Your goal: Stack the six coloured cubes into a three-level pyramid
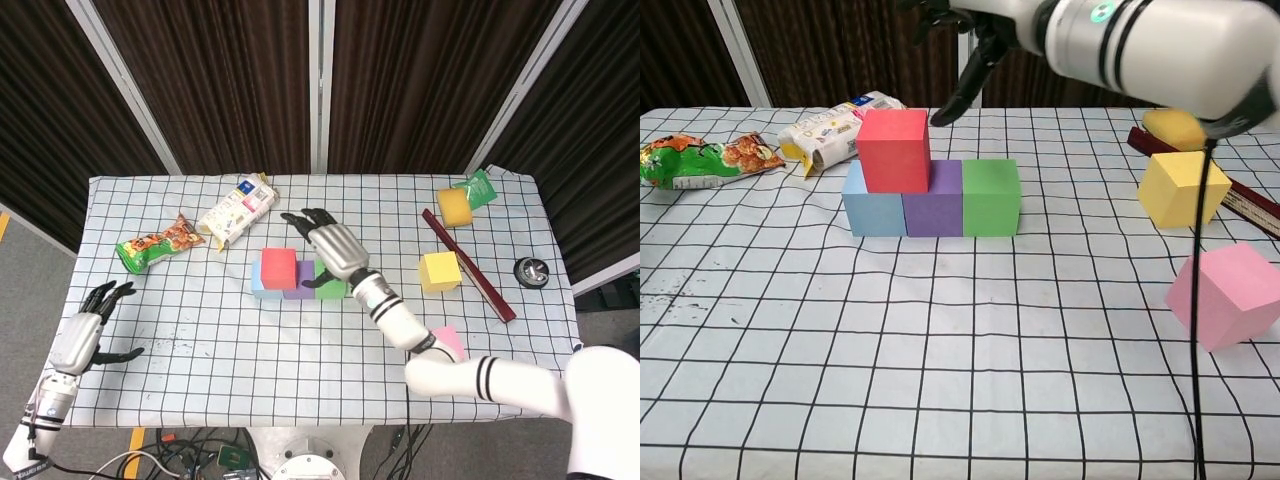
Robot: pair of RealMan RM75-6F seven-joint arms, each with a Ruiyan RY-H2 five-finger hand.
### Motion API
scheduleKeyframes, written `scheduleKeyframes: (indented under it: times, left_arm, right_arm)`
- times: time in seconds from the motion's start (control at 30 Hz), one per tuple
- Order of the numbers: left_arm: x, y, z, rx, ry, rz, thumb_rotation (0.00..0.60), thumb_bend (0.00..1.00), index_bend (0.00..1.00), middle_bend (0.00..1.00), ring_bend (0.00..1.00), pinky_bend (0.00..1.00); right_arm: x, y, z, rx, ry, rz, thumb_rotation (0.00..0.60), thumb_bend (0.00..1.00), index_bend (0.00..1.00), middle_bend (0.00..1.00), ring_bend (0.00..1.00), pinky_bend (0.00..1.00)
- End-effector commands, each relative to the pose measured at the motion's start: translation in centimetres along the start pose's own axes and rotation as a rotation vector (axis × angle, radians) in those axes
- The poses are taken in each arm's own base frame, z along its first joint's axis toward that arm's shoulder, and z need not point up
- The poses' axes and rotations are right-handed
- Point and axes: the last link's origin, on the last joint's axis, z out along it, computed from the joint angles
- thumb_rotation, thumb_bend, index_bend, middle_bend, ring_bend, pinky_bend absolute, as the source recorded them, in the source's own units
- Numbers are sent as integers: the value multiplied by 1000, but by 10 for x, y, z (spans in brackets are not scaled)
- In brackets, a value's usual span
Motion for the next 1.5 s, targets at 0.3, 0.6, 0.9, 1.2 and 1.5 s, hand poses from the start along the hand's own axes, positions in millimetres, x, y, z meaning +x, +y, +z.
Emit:
scheduleKeyframes:
  times: [0.3, 0.6, 0.9, 1.2, 1.5]
  left_arm:
    - [-2, 2, 3, 18, 20, 18, 600, 0, 75, 171, 1, 30]
    - [-8, 7, 5, 30, 21, 36, 600, 0, 75, 171, 1, 30]
    - [-13, 17, 4, 23, 6, 51, 600, 0, 74, 171, 1, 30]
    - [-20, 23, 6, 13, -6, 44, 600, 0, 74, 171, 1, 30]
    - [-21, 19, 3, 14, 4, 51, 600, 0, 75, 171, 1, 30]
  right_arm:
    - [36, 89, -127, -124, -161, -270, 600, 0, 0, 174, 0, 0]
    - [21, 124, -208, -117, -209, -333, 600, 0, 0, 187, 0, 0]
    - [11, 144, -248, -90, -251, -400, 600, 0, 0, 189, 0, 0]
    - [-1, 153, -257, -78, -292, -459, 600, 0, 0, 186, 0, 0]
    - [-26, 157, -243, -74, -319, -461, 600, 0, 0, 186, 0, 0]
